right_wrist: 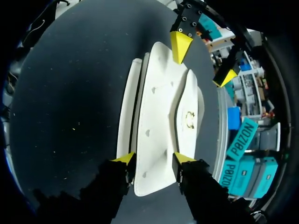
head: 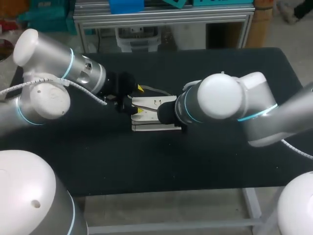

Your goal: Pick up the bag, open it, inspect its contents, close it, and place it on the opposite side

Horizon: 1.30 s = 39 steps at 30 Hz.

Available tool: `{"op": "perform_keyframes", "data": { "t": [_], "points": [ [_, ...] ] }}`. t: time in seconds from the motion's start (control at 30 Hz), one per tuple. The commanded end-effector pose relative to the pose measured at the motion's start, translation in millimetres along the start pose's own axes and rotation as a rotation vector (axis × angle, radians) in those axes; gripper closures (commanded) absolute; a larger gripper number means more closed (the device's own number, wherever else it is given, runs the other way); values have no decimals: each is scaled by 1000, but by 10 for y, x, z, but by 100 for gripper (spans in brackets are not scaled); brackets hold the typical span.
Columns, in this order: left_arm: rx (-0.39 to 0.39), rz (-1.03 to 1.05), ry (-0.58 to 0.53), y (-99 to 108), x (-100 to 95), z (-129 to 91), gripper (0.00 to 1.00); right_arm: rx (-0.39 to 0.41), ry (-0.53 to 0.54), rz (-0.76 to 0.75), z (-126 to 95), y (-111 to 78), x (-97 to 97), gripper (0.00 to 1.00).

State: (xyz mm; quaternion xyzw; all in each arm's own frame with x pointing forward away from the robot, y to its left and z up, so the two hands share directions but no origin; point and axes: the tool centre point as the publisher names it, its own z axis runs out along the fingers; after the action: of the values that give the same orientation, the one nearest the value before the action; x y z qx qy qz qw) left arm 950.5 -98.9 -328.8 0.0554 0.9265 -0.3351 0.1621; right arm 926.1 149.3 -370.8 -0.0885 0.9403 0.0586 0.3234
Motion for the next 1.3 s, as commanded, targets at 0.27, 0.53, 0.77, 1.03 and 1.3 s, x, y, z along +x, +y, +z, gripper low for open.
{"op": "perform_keyframes", "data": {
  "t": [0.27,0.53,0.77,1.03,1.3],
  "points": [
    [-9,12,30,10,-77,113,20,-1,2,-19,134,-32,-23,59],
    [37,92,12,11,-43,159,27,-13,-5,-14,146,-36,-4,100],
    [85,202,19,-19,102,152,35,2,-13,12,97,-48,53,100],
    [80,323,-47,-5,187,264,52,13,-11,47,65,-31,115,100],
    [60,404,-103,1,167,341,53,13,-9,64,41,-41,132,100]
  ]
}}
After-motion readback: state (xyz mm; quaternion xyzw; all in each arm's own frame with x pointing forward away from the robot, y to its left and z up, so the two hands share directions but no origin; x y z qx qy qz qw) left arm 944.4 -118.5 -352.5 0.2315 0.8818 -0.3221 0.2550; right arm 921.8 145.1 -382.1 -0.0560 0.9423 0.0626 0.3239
